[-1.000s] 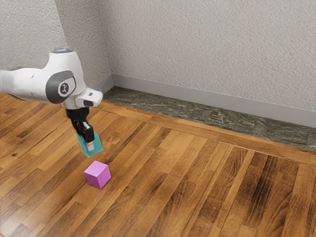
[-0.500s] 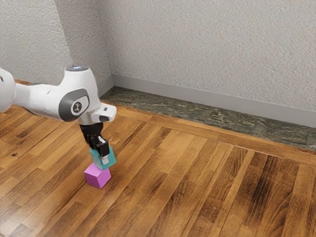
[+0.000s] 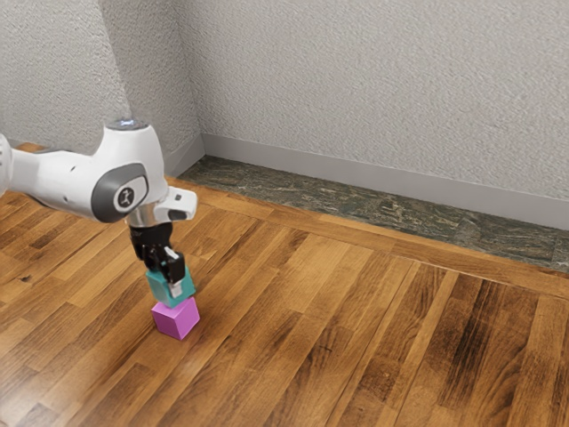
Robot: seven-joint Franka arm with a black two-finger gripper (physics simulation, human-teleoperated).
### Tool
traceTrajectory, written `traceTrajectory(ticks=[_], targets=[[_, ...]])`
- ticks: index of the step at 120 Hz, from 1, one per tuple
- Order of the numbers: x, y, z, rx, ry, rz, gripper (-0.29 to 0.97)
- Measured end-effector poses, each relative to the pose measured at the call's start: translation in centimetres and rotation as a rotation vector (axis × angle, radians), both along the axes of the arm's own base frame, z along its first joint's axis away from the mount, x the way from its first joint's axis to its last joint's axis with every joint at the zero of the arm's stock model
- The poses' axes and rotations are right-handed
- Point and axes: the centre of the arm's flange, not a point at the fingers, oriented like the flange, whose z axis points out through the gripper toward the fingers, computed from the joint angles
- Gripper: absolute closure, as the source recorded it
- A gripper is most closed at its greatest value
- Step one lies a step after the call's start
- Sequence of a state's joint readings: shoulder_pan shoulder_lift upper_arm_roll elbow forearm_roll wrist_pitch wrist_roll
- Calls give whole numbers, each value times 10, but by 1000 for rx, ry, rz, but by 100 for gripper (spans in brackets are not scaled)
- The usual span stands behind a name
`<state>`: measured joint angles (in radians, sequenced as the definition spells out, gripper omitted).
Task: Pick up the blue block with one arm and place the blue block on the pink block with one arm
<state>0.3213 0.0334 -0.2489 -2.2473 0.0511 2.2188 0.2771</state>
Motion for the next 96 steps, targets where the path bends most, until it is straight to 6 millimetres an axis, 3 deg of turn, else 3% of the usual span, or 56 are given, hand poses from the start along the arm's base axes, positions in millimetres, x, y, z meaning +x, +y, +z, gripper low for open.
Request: traceTrajectory(ticks=[10, 28, 74, 83, 96], targets=[[0, 7, -10, -1, 17, 19, 42], [-2, 16, -10, 4, 17, 47, 41], [-9, 0, -5, 14, 13, 47, 42], [-9, -4, -7, 9, 17, 44, 28], [-9, -8, -7, 1, 21, 39, 17]])
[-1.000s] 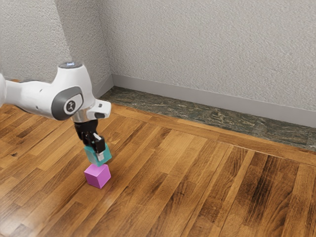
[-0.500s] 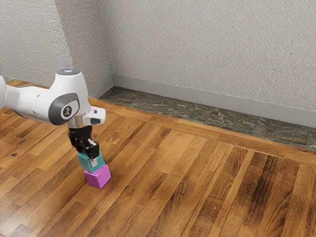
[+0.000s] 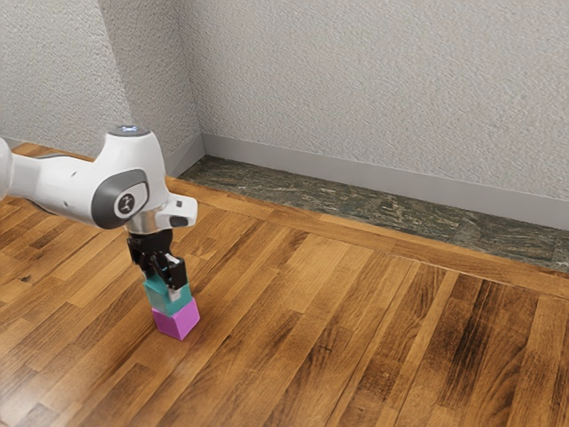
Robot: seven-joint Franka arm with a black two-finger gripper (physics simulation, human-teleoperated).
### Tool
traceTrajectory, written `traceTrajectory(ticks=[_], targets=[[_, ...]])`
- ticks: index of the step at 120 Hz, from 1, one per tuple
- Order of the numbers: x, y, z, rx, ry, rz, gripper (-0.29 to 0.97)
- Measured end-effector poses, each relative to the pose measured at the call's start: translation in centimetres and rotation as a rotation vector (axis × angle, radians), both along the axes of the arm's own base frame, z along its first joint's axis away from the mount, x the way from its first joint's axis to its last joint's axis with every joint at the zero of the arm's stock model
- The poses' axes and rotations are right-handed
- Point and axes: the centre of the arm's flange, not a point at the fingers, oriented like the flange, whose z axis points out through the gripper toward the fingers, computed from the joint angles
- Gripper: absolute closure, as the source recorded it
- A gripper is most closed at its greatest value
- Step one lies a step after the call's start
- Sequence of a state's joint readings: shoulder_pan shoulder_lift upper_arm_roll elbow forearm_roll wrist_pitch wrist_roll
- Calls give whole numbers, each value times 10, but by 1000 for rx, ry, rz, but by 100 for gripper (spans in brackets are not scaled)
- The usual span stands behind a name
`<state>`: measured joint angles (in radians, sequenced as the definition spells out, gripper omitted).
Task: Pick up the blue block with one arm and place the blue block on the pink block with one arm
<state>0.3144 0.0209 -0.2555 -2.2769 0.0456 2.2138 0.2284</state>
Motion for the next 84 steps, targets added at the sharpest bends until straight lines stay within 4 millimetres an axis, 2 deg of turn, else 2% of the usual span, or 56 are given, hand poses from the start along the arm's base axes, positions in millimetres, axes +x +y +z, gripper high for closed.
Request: traceTrajectory(ticks=[12, 18, 26, 31, 35, 39, 42, 49, 54, 72, 84], targets=[[0, -1, 2, -2, -1, -3, 11], [-2, 0, 19, 7, -21, -1, 8], [-11, 2, 87, 44, -107, 9, 6], [-5, -4, 158, 67, -195, 4, 5], [-2, -11, 206, 74, -245, -5, 4], [4, -15, 240, 67, -270, -15, 4], [9, -14, 255, 53, -271, -18, 3], [12, 6, 268, 30, -239, 12, 3], [10, 12, 271, 24, -212, 21, 2], [6, 13, 275, 7, -168, 18, 1], [4, 11, 298, 4, -189, 8, 1]])
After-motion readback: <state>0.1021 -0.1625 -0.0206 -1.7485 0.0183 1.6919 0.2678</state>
